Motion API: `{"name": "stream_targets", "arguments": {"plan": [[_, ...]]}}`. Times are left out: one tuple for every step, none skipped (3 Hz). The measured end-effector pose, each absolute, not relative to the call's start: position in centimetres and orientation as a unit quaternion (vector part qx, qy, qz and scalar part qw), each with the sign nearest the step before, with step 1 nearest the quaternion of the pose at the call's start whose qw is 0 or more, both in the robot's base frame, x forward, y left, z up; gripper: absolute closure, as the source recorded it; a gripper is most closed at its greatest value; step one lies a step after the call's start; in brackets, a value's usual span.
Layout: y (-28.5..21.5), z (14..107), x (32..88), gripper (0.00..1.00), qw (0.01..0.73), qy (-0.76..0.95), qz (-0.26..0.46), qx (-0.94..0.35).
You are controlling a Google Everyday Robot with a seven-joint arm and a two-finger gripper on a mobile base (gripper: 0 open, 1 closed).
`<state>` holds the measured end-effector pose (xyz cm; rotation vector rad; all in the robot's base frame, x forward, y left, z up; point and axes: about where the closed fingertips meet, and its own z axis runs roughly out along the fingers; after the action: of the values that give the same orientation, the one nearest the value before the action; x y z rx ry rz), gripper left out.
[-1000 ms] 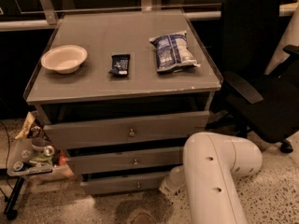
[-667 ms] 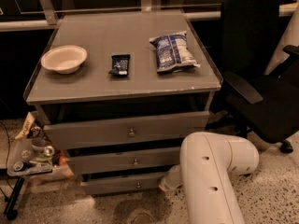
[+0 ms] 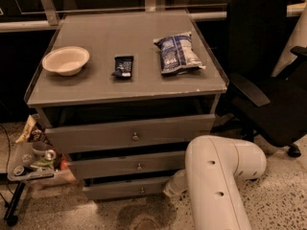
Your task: Close bottom drawer
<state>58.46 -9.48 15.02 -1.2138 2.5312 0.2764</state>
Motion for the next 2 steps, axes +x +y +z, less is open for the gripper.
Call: {"name": "stream_targets", "arguments": {"plan": [[-9.48,15.02,58.46,0.35,0.160,0.886,0.097,-0.425],[-9.47,15.02,58.45,0.12,0.160,0.886,0.097,-0.425]]}}
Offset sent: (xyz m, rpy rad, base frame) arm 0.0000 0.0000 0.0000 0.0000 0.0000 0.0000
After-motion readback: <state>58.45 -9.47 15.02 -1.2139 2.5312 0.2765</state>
